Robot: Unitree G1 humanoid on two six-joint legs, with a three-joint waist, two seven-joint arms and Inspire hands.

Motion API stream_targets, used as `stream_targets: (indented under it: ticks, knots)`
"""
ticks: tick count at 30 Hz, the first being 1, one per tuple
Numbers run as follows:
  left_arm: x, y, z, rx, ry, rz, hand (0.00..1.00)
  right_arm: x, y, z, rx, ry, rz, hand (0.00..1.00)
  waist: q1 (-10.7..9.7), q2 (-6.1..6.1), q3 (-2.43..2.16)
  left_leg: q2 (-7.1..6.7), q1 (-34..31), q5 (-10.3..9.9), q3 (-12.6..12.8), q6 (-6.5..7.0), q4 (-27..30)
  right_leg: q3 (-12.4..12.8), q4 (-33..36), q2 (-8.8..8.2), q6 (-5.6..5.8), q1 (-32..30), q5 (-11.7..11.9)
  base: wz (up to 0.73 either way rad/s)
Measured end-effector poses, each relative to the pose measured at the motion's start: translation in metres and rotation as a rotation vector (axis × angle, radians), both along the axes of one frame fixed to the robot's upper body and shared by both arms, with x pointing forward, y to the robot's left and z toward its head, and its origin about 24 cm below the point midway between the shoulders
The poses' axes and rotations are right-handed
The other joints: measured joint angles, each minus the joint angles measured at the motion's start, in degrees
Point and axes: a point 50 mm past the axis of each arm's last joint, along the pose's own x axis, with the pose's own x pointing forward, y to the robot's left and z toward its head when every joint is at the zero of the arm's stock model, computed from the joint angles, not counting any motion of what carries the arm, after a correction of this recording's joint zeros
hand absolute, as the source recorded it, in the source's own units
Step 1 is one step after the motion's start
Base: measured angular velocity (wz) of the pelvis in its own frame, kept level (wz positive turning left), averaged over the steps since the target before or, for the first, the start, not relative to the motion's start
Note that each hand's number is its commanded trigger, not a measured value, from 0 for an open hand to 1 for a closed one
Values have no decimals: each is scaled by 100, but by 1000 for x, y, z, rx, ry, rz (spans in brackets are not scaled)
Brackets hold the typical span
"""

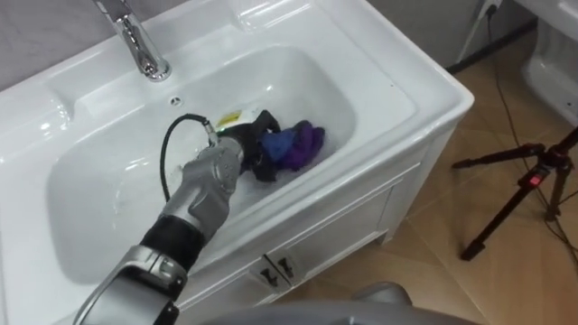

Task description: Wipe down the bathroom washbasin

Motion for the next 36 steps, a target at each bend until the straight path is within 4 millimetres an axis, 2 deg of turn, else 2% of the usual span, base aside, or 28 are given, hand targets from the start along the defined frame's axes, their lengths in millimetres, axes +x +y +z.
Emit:
stream_targets:
  ticks: [3,5,7,12,19,23,26,32,36]
  knots:
    - [-4,23,-10,10,6,121,100,-4,-3,1,-7,-9,-60,0,59,-42,-54,11,-1,0,110,-1,-67,122,-1,22,-1,-64,1,-21]
    - [-8,39,-16,25,16,199,100,-9,-6,2,-20,-6,-86,0,253,-70,-104,28,45,-1,268,-3,-72,279,9,43,-12,-100,16,-35]
    - [-12,51,-19,52,17,246,100,-15,-8,3,-32,9,-91,0,290,-75,-120,28,82,-6,289,-12,-78,312,2,44,-12,-87,16,-13]
    - [-22,79,-25,112,42,314,100,-22,-13,6,-49,14,-93,0,300,8,-156,37,113,-11,329,-18,-93,403,1,61,-15,-94,18,-9]
    - [-30,99,-28,120,85,386,100,-17,-18,7,-48,-8,-73,0,443,122,-173,133,189,-46,441,-73,-107,520,2,163,-63,-102,46,-10]
    - [-32,114,-23,225,104,346,100,-9,-26,10,-76,-23,-49,0,566,204,-169,145,115,-46,441,-73,-100,522,9,174,-74,-191,47,-1]
    - [-36,124,-23,290,150,337,100,-6,-29,12,-89,-19,-12,0,611,213,-165,144,159,-45,437,-74,-99,515,14,172,-76,-123,49,0]
    - [-39,127,-22,389,229,283,100,6,-31,12,-104,-7,53,0,608,232,-155,146,192,-45,440,-74,-80,505,2,170,-81,-71,41,1]
    - [-39,128,-21,406,252,274,100,8,-31,12,-105,-8,65,0,612,236,-154,149,198,-45,444,-74,-69,516,4,170,-83,-68,41,-2]
